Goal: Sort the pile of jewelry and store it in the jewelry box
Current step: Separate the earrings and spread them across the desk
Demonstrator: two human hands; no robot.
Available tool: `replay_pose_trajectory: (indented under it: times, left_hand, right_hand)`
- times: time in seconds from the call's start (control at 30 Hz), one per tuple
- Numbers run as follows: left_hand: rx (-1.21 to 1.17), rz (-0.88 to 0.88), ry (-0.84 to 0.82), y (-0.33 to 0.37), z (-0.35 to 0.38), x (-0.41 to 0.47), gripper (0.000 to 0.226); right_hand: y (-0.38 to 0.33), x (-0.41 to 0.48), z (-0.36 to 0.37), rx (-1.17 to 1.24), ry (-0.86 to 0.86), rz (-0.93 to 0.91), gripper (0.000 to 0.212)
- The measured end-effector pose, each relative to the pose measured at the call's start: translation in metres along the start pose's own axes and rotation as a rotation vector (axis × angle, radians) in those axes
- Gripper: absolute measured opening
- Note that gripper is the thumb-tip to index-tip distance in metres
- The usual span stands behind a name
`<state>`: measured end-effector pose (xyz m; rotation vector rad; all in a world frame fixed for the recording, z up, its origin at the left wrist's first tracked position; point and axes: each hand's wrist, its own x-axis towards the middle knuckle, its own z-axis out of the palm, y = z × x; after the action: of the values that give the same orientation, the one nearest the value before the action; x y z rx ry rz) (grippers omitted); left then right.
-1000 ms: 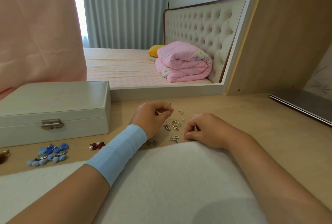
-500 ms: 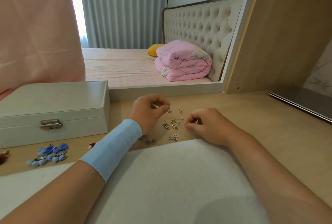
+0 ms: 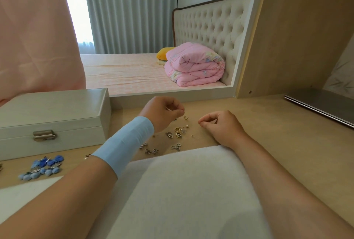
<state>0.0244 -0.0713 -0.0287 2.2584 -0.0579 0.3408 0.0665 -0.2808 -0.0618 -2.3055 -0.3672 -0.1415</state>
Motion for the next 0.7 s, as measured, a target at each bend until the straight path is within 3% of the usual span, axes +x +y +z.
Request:
replay_pose_trajectory:
  times: [0.1,0.27,0.7]
  left_hand:
    - [0.172,0.019,-0.086,0.009,0.02,0.011,0.008]
    - [0.49,0.081,-0.201,0.022,0.046,0.018,0.011]
    - [0.489,0.133,-0.143,0.017,0.055,0.023,0.01]
  right_hand:
    - [0.001,-0.001,-0.004,-0.109,-0.018,-0.002,0.011]
    - [0.005,-0.001,-0.003,-0.039,0.019,0.01,0.014]
    - [0.01,0.003,-0.003,0.14,-0.055,0.053,0.054]
